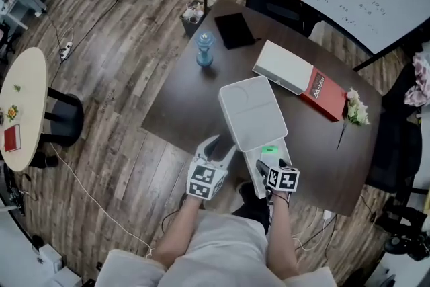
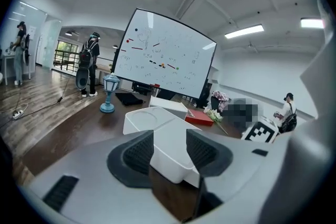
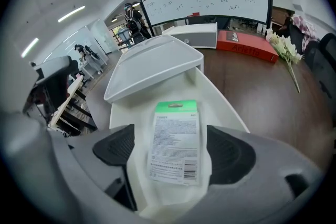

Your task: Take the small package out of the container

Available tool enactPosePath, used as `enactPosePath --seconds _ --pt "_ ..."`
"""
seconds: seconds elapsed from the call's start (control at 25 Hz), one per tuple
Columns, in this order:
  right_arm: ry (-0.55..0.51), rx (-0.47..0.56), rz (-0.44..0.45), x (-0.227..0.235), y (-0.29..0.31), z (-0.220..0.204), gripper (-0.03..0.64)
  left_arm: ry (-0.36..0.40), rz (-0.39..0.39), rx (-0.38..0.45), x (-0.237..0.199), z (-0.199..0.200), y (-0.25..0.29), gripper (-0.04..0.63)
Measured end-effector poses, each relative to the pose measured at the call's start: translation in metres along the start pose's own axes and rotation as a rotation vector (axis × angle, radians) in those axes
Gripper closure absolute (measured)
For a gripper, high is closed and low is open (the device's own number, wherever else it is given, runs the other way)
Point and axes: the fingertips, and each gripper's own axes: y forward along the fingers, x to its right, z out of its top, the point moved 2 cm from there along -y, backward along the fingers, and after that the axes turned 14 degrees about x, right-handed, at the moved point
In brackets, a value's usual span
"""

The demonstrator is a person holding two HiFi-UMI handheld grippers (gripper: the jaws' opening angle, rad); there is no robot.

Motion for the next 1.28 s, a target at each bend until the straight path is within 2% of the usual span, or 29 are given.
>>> enactPosePath --seconds 0.36,0.44,0.68,0.88,1.04,1.28 --pt "-0.023 -0.072 -0.031 0.004 0.017 -0.008 0.197 -0.016 0.026 0.020 0.006 0.000 0.013 0.408" --pt "-0.047 -0.089 -0.055 0.009 0.021 -0.010 0.240 -0.030 0.018 0.018 0.012 -0.001 0.018 0.408" --pt "-0.122 -0.115 -0.115 0.008 0.023 -0.019 0.235 -0.009 0.007 0.008 0.017 -0.001 0.014 0.405" --pt "-0.112 -0.097 -0.082 -0.007 0.027 -0.023 0.240 0.006 0.014 0.010 0.007 0.005 0.000 0.405" --pt "-0.104 -0.072 -0.115 0.006 0.015 -0.014 0.259 0.010 -0.020 0.019 0.025 0.010 0.010 0.402" --pt "-0.119 -0.070 -0.107 0.000 0.020 -0.013 0.265 0.037 -0.017 -0.003 0.014 0.009 0.002 0.402"
